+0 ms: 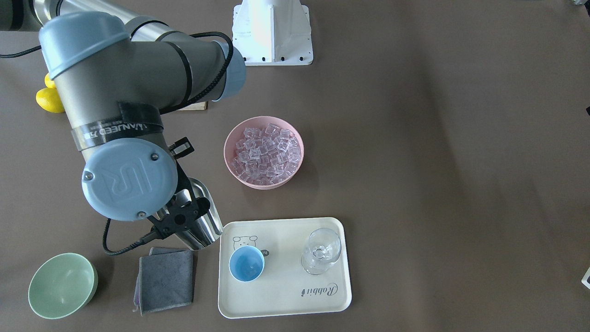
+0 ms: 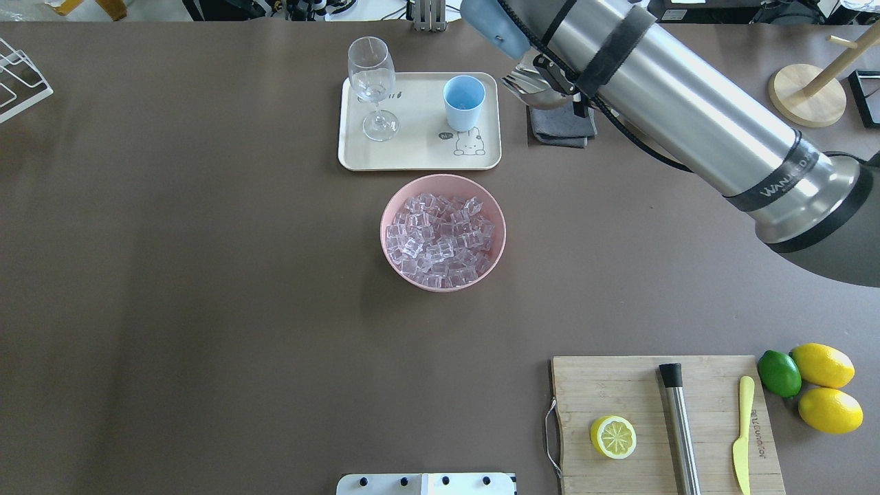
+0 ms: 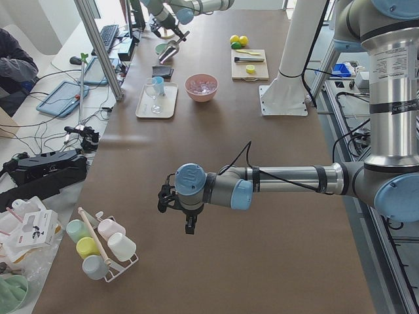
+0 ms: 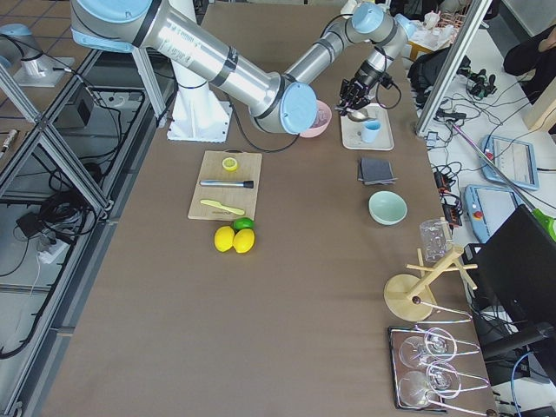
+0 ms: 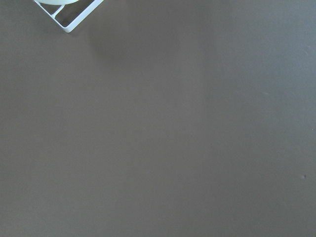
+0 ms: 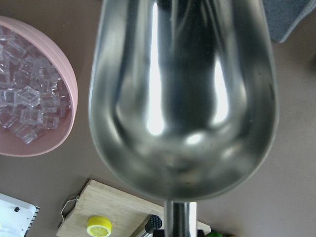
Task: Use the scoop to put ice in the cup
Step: 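Carry the empty scoop back toward its spot beside the lemons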
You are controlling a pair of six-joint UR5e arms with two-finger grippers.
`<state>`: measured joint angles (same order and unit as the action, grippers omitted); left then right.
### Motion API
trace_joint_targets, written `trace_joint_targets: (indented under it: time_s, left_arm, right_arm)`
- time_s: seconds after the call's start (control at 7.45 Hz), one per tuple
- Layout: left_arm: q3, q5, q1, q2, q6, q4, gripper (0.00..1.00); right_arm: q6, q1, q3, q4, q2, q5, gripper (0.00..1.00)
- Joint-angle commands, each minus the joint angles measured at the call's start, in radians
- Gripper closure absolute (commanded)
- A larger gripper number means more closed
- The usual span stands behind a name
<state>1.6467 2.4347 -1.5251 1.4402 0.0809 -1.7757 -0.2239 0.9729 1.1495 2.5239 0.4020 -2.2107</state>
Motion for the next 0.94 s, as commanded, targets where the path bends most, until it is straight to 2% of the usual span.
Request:
trace_joint_targets:
  time_s: [0.0,0.13,0.27,0.4,0.54,0.67,0.81]
  left_arm:
    - [-0.019,-0.002,0.0,0.006,0.019,0.001,0.01]
    - [-0.007,-0.003,-0.003,0.011,0.031,-0.001,0.01]
    - [-0.014,-0.005,-0.004,0.008,0.03,-0.002,0.01]
    - [-0.011,-0.005,-0.004,0.009,0.03,-0.002,0.01]
    - [-0.008,-0.009,-0.006,0.009,0.027,-0.004,0.01]
    - [-0.008,-0.012,-0.006,0.009,0.02,-0.005,0.01]
    - [-0.011,-0.013,-0.004,0.009,0.02,-0.005,0.01]
  right_arm:
    - [0.099,0.046,0.363,0.078,0.232,-0.035,1.0]
    - [0.177,0.046,0.522,0.075,0.361,-0.047,1.0]
    - [0.298,0.047,0.667,0.049,0.508,-0.108,1.0]
    - [0.411,0.05,0.738,-0.036,0.605,-0.119,1.0]
    - [0.513,0.053,0.76,-0.071,0.683,-0.159,1.0]
    - [0.571,0.055,0.762,-0.161,0.766,-0.203,1.0]
    - [0.619,0.053,0.769,-0.286,0.858,-0.207,1.0]
